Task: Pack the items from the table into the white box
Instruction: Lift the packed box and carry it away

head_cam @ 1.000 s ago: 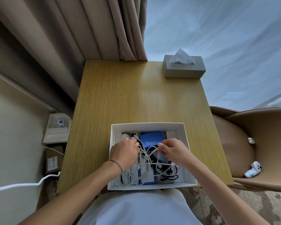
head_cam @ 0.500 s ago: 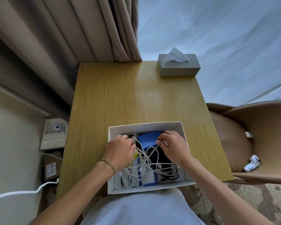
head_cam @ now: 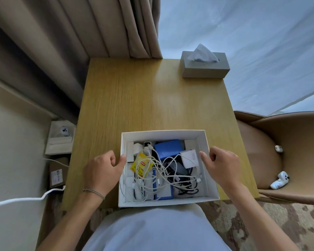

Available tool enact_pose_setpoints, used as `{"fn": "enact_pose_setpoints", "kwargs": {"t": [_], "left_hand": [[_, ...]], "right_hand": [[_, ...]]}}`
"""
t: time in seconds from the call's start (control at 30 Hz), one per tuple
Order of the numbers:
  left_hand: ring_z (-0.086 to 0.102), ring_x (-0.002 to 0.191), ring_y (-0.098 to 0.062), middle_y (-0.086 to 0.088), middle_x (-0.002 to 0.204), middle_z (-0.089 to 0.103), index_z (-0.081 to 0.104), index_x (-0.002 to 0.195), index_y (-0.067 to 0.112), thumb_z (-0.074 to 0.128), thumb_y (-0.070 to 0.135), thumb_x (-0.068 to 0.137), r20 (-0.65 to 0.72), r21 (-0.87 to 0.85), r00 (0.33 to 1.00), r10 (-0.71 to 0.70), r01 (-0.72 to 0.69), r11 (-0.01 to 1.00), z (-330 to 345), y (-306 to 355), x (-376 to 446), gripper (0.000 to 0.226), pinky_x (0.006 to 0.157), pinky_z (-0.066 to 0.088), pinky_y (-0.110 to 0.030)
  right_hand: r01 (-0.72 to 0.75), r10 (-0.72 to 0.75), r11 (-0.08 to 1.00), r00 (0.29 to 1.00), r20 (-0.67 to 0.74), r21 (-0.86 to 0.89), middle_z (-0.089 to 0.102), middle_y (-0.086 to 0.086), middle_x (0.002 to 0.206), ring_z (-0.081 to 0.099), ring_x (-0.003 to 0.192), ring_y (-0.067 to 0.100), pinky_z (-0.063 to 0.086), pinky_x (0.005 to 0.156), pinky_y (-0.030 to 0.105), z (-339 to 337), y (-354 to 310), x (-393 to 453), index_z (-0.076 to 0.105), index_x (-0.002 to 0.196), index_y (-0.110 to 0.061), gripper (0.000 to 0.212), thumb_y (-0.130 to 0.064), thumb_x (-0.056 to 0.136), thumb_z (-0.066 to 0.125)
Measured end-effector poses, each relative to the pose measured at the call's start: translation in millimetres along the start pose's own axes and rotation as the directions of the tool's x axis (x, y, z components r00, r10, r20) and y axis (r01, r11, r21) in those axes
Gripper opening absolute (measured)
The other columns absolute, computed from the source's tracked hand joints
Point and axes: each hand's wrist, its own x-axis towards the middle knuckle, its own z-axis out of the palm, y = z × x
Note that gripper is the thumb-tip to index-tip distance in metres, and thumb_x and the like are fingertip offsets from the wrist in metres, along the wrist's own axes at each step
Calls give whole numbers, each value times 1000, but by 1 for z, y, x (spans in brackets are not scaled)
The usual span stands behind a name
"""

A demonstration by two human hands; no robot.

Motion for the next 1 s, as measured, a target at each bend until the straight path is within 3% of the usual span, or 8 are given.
{"fn": "enact_pose_setpoints", "kwargs": {"t": [0.17,0.3,0.43,0.67,1.0], "left_hand": [[26,38,-12,8,42,29,37,48,21,48,59,92,153,1,984,-88,89,996,11,2,-3,59,45,23,-22],[26,39,-12,7,44,29,39,50,21,54,42,94,233,41,969,-84,77,996,11,2,-1,50,45,23,-23],[25,40,-12,6,47,28,37,54,21,52,34,93,321,150,934,-160,117,982,9,3,3,44,45,20,-24],[20,39,-9,4,49,25,36,55,18,54,24,96,309,42,922,-234,232,972,7,22,6,45,43,16,-23],[26,44,-14,4,47,28,40,50,19,56,23,94,255,-20,953,-166,177,984,0,49,32,47,50,20,-27]], "right_hand": [[-86,93,994,990,111,-65,26,-11,39,21,37,7,18,41,21,6,14,-10,33,48,-22,58,-41,88,71],[-75,92,994,969,228,-85,23,-9,38,17,35,7,16,39,19,12,23,-11,28,46,-24,58,-28,90,65],[-86,121,988,945,305,-124,26,-8,40,20,37,8,18,40,22,12,28,-6,29,49,-21,53,-28,94,57],[-118,143,989,932,332,-95,29,-7,42,22,39,10,20,41,26,12,35,4,31,50,-20,52,-28,96,53],[-187,185,982,931,313,-25,27,-9,42,20,39,8,17,41,23,-2,47,26,30,49,-21,52,-22,93,57]]}}
